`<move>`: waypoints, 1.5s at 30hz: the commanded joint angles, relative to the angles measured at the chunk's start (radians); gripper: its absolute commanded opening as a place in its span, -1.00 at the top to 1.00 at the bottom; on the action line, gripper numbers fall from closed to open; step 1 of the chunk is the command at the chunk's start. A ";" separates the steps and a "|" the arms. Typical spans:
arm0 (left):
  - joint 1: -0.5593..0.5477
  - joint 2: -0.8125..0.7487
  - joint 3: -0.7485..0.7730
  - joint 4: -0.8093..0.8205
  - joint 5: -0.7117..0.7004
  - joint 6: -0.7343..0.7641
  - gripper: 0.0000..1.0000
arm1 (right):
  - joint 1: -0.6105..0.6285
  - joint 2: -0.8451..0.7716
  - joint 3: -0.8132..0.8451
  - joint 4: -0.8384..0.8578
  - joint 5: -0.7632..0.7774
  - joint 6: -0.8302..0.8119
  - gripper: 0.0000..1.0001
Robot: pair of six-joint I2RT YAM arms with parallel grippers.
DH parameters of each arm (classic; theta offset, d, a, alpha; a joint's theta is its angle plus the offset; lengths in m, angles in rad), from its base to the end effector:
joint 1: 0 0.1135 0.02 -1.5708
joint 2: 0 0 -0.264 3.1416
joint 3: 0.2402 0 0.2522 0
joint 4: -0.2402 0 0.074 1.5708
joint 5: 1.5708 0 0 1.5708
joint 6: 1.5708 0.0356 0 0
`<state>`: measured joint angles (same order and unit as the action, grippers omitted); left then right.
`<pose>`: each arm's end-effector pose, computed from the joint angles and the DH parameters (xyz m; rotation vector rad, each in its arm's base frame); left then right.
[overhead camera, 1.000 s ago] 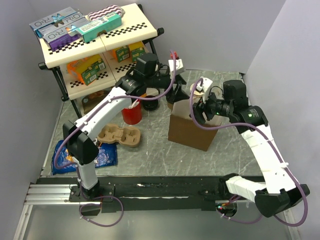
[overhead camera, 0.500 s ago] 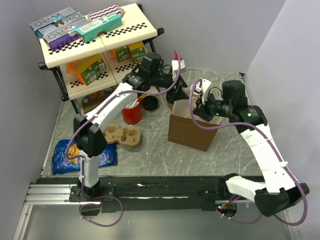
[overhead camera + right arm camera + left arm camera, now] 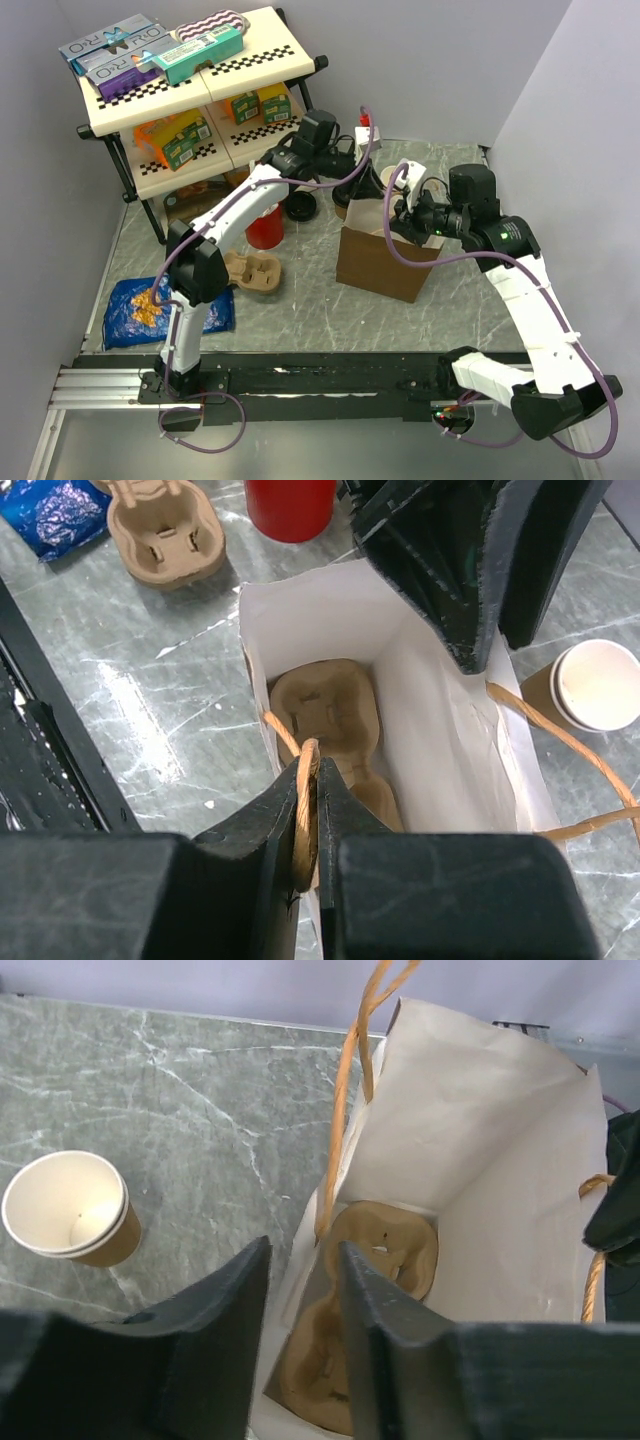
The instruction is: Pack the takeout coffee
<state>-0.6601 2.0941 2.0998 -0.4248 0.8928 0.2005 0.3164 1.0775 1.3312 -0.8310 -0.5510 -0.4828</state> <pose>0.3657 -0.3190 0.3644 1.3415 1.4942 -1.1773 0.1885 0.0813 0.4086 -1.0958 1.7808 0.4891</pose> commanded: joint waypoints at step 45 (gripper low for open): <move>-0.056 -0.135 0.077 0.057 -0.156 -0.012 0.99 | 0.009 -0.056 0.222 -0.092 -0.064 -0.048 0.99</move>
<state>-0.7383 2.0991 2.1582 -0.3901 0.7883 0.1936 0.3168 1.0485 1.4254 -0.9081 -0.5716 -0.5156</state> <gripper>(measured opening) 0.025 0.076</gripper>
